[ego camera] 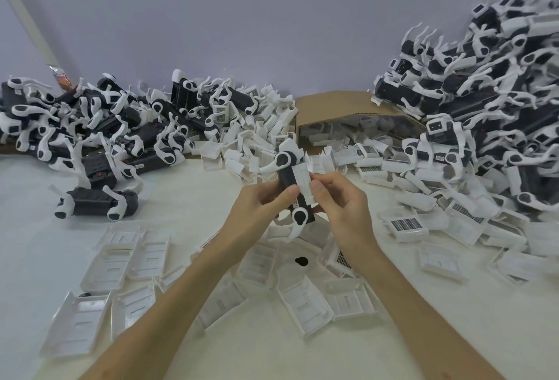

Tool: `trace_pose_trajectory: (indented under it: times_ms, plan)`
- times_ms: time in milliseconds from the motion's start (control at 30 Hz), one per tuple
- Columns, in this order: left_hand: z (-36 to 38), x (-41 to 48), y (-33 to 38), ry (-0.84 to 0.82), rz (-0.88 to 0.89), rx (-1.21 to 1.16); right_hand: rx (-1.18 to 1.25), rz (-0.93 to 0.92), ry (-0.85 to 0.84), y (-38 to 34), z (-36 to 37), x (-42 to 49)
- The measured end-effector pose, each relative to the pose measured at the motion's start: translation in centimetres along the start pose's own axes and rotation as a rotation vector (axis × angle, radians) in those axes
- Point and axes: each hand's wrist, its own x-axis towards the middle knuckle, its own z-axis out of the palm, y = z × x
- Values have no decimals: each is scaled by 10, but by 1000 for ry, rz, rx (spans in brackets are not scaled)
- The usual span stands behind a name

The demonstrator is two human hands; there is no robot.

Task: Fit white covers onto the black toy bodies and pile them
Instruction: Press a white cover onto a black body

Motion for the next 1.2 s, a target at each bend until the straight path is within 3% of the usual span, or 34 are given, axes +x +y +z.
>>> trace_pose_trajectory:
  times_ms: [333,567,900,1100,1200]
  plan:
    - [-2,-2,6,-36,5,-34,219,48,39,-6,-4,3]
    - [-1,8,3,-13,-65,-77,99,19,-12,-8,-3,2]
    - [7,0,3,19,19,-105,-16,-78,3,-9,5,-6]
    - [8,-1,1,24,35,-51,47,3,-146,-9,8,-7]
    - [7,-1,1,32,41,-17,-19,-60,-204,-10,7,-9]
